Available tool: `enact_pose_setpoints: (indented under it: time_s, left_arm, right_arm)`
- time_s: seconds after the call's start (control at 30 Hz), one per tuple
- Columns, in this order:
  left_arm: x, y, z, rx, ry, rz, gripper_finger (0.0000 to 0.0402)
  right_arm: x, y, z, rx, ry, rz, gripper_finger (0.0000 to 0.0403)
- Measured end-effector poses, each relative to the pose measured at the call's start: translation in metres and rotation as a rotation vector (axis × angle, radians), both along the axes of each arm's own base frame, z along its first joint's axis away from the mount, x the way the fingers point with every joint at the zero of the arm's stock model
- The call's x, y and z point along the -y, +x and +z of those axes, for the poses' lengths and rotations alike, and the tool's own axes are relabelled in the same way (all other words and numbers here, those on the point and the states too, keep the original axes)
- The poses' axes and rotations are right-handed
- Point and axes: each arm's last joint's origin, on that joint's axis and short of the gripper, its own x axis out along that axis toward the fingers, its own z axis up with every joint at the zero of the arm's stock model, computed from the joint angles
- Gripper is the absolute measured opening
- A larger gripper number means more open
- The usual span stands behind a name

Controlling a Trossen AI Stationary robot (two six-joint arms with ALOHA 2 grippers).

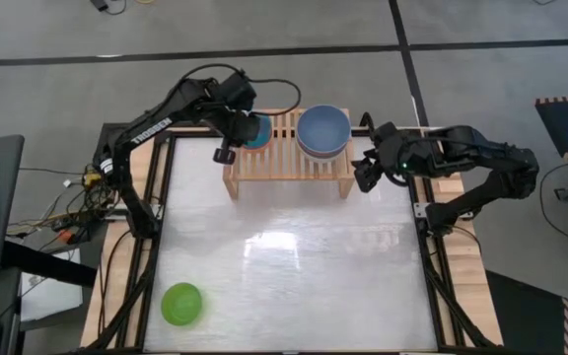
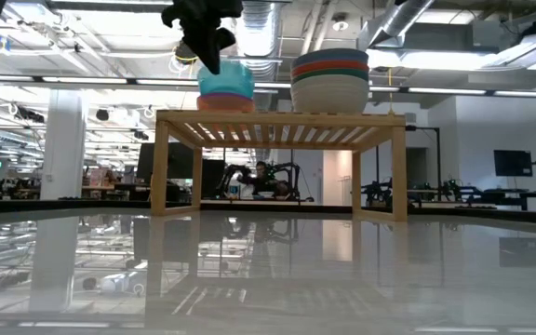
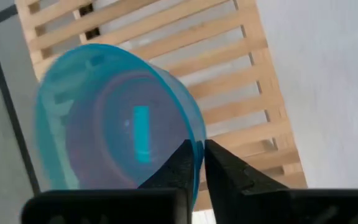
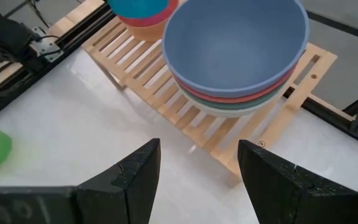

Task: Place and stack bowls onto a shelf
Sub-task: Stack the light blue bowl on top of the pink bowl on the shelf

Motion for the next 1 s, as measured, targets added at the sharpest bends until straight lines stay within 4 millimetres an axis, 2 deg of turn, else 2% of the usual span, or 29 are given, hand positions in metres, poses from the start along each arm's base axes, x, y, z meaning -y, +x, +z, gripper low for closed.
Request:
enact_pose_setpoints:
  time_s: [0.43,0.57,0.67,0.83,0.9,1.0]
  left_arm:
    - [-0.001,0.001,0.001,0.002,0.033,0.132,0.0162]
    - [0.007,-0.006,0.011,0.048,0.026,0.19,0.0197]
    - [0.015,-0.016,0.025,0.11,0.043,0.216,0.0207]
    - [0.024,-0.032,0.043,0.212,0.024,0.288,0.0202]
    - [0.025,-0.033,0.044,0.225,0.0,0.302,0.0195]
    - [0.031,-0.025,0.033,0.215,-0.056,0.269,0.0183]
  right_arm:
    - [0.006,0.0,0.001,-0.002,-0.068,-0.042,0.024]
    - [0.014,0.0,0.001,-0.016,-0.076,-0.062,0.024]
    - [0.02,-0.001,0.001,-0.019,-0.074,-0.081,0.024]
    - [0.021,-0.001,0.001,-0.02,-0.073,-0.084,0.024]
    - [0.018,-0.001,0.001,-0.02,-0.073,-0.072,0.024]
    - [0.015,0.0,0.001,-0.019,-0.073,-0.053,0.024]
